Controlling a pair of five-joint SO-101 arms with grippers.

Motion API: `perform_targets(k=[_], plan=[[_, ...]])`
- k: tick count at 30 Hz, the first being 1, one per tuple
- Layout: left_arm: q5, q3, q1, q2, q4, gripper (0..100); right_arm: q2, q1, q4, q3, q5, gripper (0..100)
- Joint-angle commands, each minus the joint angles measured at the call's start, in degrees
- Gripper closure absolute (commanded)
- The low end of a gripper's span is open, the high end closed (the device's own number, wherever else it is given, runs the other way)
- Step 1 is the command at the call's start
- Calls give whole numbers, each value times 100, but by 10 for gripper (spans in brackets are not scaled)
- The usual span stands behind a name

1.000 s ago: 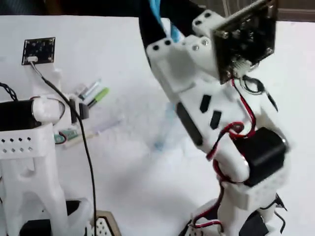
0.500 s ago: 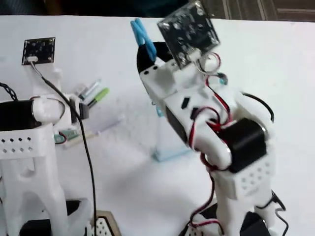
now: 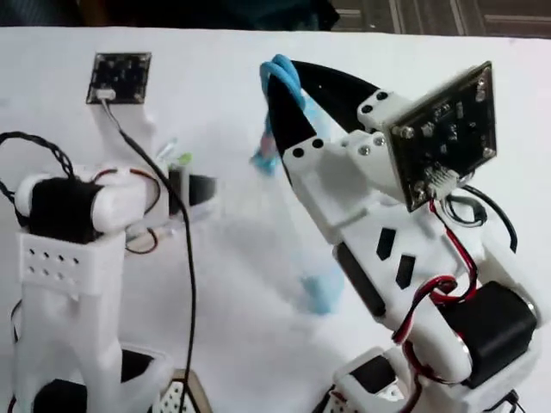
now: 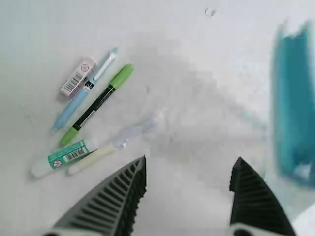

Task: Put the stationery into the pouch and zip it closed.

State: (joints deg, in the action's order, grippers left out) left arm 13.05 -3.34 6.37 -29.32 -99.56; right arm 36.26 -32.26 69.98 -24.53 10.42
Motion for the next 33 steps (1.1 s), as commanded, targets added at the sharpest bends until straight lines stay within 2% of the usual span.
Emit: perform_targets(k=[1,9,17,21,26,33], plan=[[281,-220,75,-92,246,705,84,48,-145,-53,53,981],[369,-211,470,-92,26,703,48,57,-145,-18,53,981],[360,-387,-365,-145,-273,704,57,637,-145,-9,53,981],[220,-545,-453,-154,-273,705,57,752,-198,-53,53,981],[114,-554,-453,-488,-281,705,57,752,-866,-53,53,981],[114,-870,-497,-1763,-255,705,-312,752,-2615,-123,53,981]])
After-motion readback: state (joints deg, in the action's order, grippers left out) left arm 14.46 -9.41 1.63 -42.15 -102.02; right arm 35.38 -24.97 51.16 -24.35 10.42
